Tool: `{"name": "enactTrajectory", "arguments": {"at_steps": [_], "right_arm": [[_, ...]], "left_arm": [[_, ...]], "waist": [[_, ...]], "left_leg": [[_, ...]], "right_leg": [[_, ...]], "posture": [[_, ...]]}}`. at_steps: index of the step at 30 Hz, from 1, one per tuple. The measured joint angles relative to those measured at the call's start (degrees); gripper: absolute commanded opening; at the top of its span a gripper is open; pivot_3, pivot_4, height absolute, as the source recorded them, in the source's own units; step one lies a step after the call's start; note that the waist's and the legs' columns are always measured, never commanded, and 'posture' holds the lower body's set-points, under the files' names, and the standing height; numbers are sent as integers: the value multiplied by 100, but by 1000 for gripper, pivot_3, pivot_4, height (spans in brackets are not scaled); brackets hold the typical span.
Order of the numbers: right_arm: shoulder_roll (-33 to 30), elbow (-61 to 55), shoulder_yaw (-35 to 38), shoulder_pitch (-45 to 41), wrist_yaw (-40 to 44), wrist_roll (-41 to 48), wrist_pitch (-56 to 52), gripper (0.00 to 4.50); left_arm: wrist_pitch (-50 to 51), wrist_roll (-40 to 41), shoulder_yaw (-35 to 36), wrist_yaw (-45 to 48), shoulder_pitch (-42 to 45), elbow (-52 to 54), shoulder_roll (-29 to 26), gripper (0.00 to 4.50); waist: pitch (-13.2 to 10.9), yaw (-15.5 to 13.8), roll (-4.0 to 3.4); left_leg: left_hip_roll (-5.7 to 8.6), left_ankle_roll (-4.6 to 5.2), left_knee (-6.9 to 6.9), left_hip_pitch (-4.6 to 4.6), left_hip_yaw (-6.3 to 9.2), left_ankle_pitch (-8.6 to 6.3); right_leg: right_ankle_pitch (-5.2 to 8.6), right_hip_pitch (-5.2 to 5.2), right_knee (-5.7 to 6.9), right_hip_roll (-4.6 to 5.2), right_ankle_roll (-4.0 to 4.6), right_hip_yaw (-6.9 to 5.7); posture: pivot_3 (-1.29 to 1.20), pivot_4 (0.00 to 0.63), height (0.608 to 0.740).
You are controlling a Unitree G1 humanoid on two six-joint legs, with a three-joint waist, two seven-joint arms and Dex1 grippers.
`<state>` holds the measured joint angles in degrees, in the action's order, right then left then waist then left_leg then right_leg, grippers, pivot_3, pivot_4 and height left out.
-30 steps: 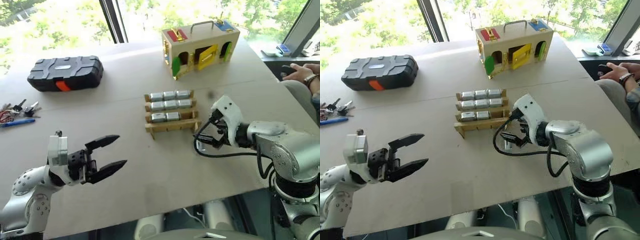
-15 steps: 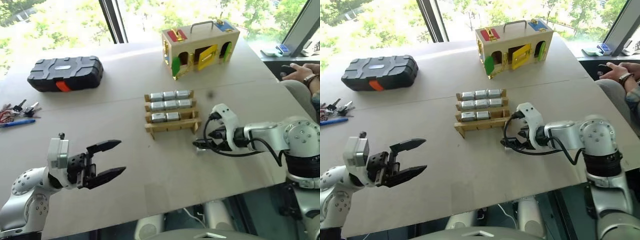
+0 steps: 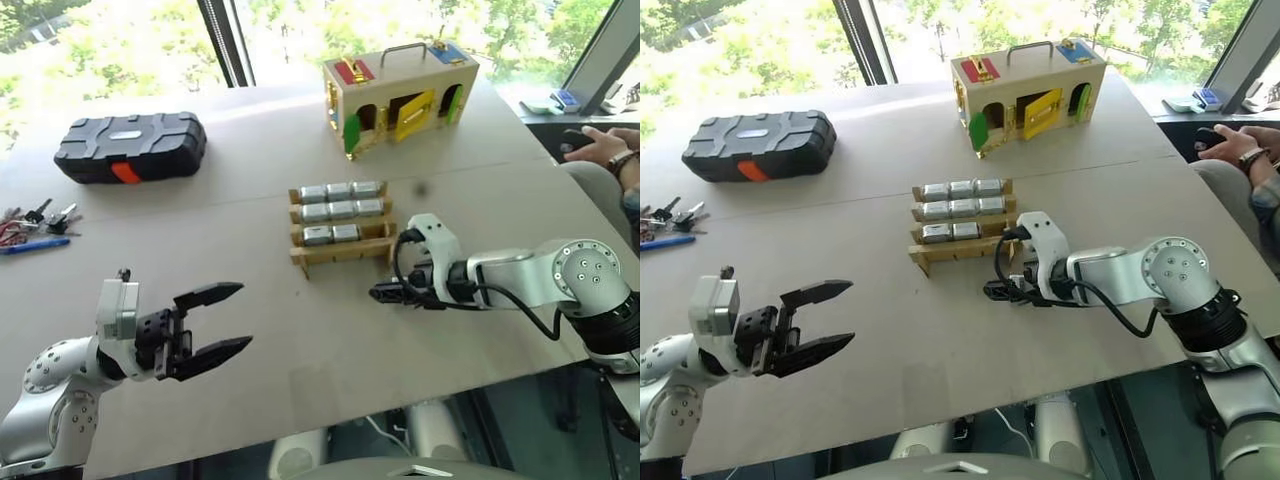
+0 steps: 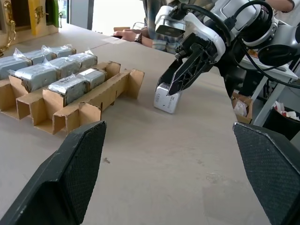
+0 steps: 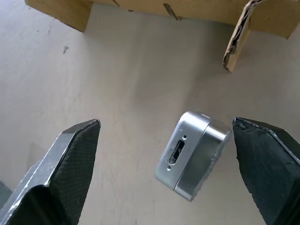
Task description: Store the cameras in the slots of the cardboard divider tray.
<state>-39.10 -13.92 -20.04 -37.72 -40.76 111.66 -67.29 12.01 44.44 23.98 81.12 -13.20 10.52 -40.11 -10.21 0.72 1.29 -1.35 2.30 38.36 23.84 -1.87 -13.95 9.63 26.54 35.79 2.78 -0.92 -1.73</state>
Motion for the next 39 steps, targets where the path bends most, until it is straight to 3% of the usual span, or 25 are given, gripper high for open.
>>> {"name": "enactTrajectory", "arguments": {"at_steps": [10, 15, 20, 29, 31, 36, 39], "right_arm": [[-335, 21, -246, -161, 187, 16, -129, 4476], [-335, 27, -351, -209, 207, 17, -131, 3056], [-353, 34, -383, -231, 206, 23, -124, 1135], [-391, 26, -422, -294, 200, 37, -125, 1135], [-404, 24, -440, -314, 197, 37, -128, 863], [-699, -264, -656, -590, 280, 30, -277, 848], [-900, -921, -423, -1075, 1230, -776, -518, 848]], "left_arm": [[-1, -2, 0, -82, -48, 37, 39, 4500], [-2, -3, 0, -145, -47, 135, 69, 4500], [-3, -6, 0, -218, -101, 221, 112, 4500], [-3, -8, 0, -296, -139, 246, 144, 4500], [-4, -9, 0, -305, -147, 247, 146, 4500], [-4, -9, 1, -322, -167, 247, 148, 4500], [-5, -9, 1, -332, -162, 247, 149, 4500]], "waist": [[0, 3, 0], [0, 1, 0], [1, 1, 1], [5, 8, 7], [5, 6, 7], [-1, 4, -2], [-1, 5, -2]], "left_leg": [[-1, 0, 0, -1, -1, 0], [-1, 0, 0, 0, 0, 0], [-1, 0, 0, -2, -2, 0], [-5, 0, 0, -4, -3, 0], [-5, 0, 0, -4, -3, 0], [-4, 0, -1, 2, -4, 0], [-5, 0, -3, 6, -3, -1]], "right_leg": [[0, 1, 0, 0, 0, 1], [0, 1, 0, 1, 0, 1], [0, 1, -1, 1, 0, 3], [0, 1, 0, -2, 1, 3], [0, 1, 0, -1, 1, 2], [0, 9, -1, 2, 1, 2], [1, 13, -3, -1, 0, -1]], "posture": [[0, 150, 740], [0, 150, 740], [0, 150, 740], [0, 150, 740], [0, 150, 740], [0, 150, 740], [0, 150, 740]]}}
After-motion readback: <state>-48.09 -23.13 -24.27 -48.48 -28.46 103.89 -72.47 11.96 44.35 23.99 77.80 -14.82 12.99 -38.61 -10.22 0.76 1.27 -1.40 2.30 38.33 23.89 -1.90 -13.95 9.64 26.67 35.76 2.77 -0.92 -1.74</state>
